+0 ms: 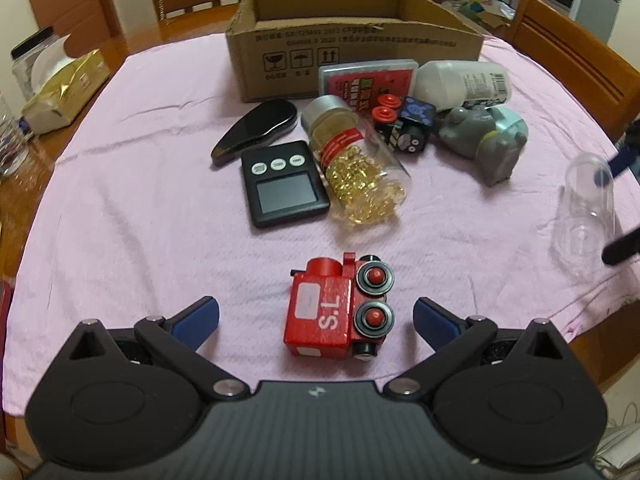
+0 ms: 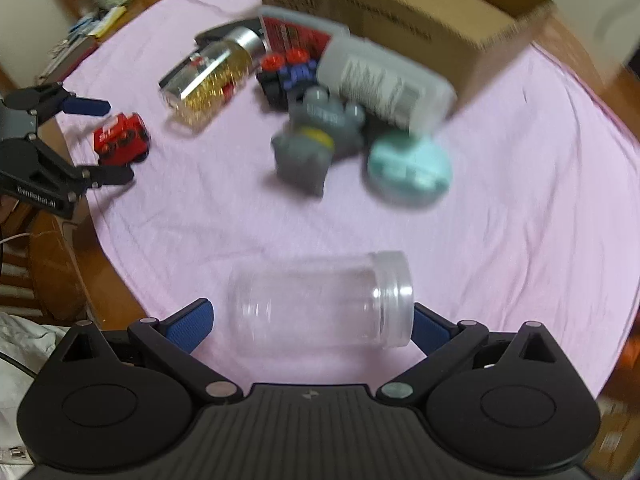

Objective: Organize rigid objects
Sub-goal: 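Close the left gripper on the red toy train while the right gripper grasps the clear jar, then carry the train and jar into the cardboard box and open both grippers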

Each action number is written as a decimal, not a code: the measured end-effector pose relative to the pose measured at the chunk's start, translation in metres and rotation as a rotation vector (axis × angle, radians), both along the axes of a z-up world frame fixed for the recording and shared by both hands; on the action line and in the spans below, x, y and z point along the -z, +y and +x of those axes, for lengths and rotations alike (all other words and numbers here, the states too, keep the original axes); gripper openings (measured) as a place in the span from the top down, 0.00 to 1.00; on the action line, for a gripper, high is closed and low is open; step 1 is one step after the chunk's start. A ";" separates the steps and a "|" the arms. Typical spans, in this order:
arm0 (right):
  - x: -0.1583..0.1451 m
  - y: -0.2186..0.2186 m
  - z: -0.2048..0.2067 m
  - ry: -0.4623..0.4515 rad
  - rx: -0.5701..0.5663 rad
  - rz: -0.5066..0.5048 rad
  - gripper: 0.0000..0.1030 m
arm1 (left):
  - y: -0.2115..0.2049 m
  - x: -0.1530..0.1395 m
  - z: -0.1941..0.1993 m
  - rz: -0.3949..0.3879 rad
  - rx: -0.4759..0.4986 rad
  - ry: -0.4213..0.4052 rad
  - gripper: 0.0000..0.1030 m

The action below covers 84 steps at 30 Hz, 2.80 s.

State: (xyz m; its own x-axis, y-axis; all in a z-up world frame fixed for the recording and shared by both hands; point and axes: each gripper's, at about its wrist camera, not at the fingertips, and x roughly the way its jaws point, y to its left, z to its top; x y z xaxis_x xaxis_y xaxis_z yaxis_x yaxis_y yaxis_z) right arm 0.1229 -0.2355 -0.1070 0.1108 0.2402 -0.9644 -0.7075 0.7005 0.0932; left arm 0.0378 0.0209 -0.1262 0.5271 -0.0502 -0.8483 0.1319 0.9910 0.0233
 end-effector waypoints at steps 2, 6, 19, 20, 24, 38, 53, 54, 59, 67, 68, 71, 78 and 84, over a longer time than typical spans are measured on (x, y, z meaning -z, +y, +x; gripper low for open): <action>0.001 0.003 -0.009 -0.014 0.056 0.002 0.00 | 0.000 0.000 0.001 0.007 0.014 -0.003 0.01; 0.003 0.009 -0.019 -0.055 0.169 0.013 0.00 | 0.002 -0.002 0.000 -0.003 0.041 -0.010 0.01; 0.021 0.027 -0.026 -0.178 0.237 -0.085 0.00 | 0.000 -0.001 -0.002 -0.028 0.077 0.005 0.10; 0.022 0.029 -0.027 -0.177 0.234 -0.088 0.00 | -0.001 -0.001 -0.002 -0.027 0.078 0.007 0.12; 0.023 0.030 -0.027 -0.172 0.230 -0.084 0.00 | 0.001 0.000 -0.002 -0.053 0.066 0.026 0.27; 0.027 0.026 -0.021 -0.157 0.247 -0.060 0.00 | -0.004 -0.004 0.003 -0.033 0.101 0.025 0.53; 0.016 0.033 -0.024 -0.210 0.262 -0.097 0.06 | -0.001 -0.005 0.007 -0.031 0.117 0.031 0.53; 0.015 0.034 -0.024 -0.211 0.264 -0.102 0.07 | -0.001 -0.005 0.007 -0.029 0.120 0.032 0.53; 0.009 0.035 -0.023 -0.212 0.267 -0.098 0.09 | 0.002 -0.009 0.009 -0.026 0.142 0.029 0.53; -0.011 0.041 -0.025 -0.237 0.261 -0.078 0.09 | 0.014 -0.031 0.016 -0.030 0.190 0.020 0.53; -0.014 0.042 -0.024 -0.240 0.258 -0.078 0.09 | 0.016 -0.035 0.018 -0.028 0.200 0.017 0.53; -0.028 0.044 -0.022 -0.253 0.259 -0.058 0.09 | 0.021 -0.050 0.024 -0.024 0.226 0.010 0.53; -0.073 0.047 -0.002 -0.283 0.245 0.026 0.09 | 0.021 -0.098 0.049 -0.034 0.264 -0.039 0.53; -0.108 0.051 0.031 -0.347 0.202 0.105 0.09 | 0.012 -0.134 0.093 -0.006 0.261 -0.125 0.53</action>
